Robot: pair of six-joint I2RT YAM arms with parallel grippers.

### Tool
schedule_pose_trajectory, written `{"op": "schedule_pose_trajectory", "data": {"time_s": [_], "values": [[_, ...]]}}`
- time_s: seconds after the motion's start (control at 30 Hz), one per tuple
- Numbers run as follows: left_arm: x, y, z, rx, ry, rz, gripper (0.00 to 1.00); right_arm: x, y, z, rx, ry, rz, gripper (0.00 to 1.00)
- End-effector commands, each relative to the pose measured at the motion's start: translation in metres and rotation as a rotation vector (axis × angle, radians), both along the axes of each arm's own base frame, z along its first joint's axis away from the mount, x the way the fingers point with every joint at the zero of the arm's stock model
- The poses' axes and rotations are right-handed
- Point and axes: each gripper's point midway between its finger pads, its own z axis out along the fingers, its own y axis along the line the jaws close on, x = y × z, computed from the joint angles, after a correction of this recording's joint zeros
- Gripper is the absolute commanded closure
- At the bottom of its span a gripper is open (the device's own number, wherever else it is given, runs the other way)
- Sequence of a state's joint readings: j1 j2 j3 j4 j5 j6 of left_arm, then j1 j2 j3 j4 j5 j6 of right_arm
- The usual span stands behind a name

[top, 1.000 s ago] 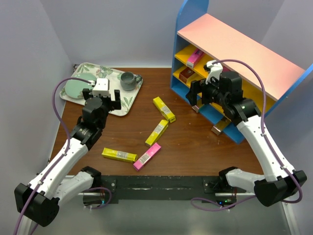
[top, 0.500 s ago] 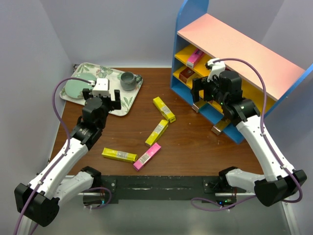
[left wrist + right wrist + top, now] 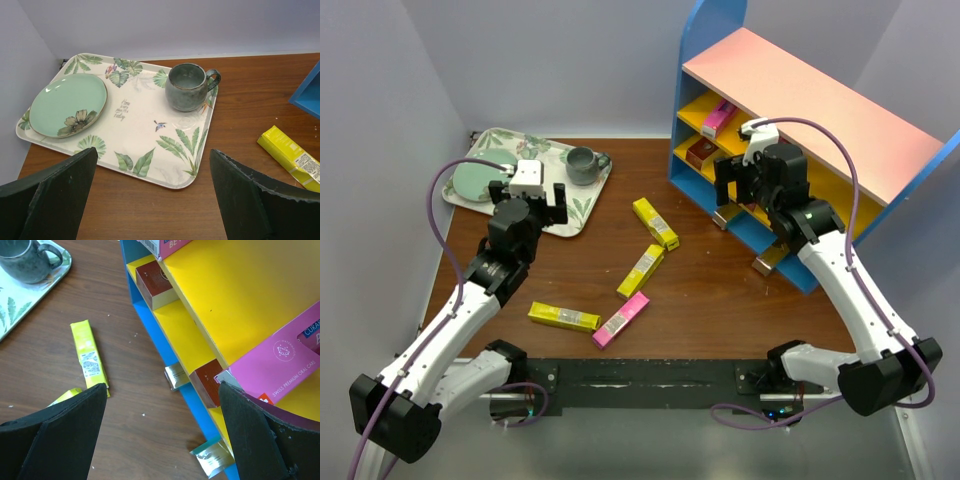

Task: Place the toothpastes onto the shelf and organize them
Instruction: Place the toothpaste on the shelf.

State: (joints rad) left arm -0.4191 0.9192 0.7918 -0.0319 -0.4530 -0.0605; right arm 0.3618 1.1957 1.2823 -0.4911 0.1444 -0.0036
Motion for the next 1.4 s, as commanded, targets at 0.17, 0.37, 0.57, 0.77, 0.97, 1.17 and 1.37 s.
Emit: {"op": "schedule_pose_trajectory", "data": {"time_s": [0.17, 0.37, 0.57, 0.77, 0.97, 1.17, 1.37], "values": [[0.002, 0.002, 0.014, -0.032, -0.048, 0.013, 0.00, 0.009, -0.009, 0.013, -0.027, -0.070, -0.047, 0.02], [0.002, 0.002, 0.015, -0.033, -0.050, 0.012, 0.00, 0.010, -0.012, 0.011, -0.037, -0.067, -0.067, 0.02], [0.002, 0.002, 0.014, -0.032, -0.048, 0.012, 0.00, 0.011, -0.014, 0.011, -0.042, -0.070, -0.076, 0.02], [0.002, 0.002, 0.014, -0.031, -0.047, 0.013, 0.00, 0.013, -0.016, 0.011, -0.047, -0.077, -0.091, 0.02], [0.003, 0.001, 0.014, -0.032, -0.047, 0.010, 0.00, 0.013, -0.019, 0.012, -0.048, -0.082, -0.105, 0.02], [0.002, 0.002, 0.013, -0.031, -0.045, 0.010, 0.00, 0.015, -0.019, 0.010, -0.054, -0.076, -0.107, 0.02], [0.002, 0.001, 0.013, -0.031, -0.044, 0.007, 0.00, 0.011, -0.009, 0.014, -0.025, -0.084, -0.051, 0.02]]}}
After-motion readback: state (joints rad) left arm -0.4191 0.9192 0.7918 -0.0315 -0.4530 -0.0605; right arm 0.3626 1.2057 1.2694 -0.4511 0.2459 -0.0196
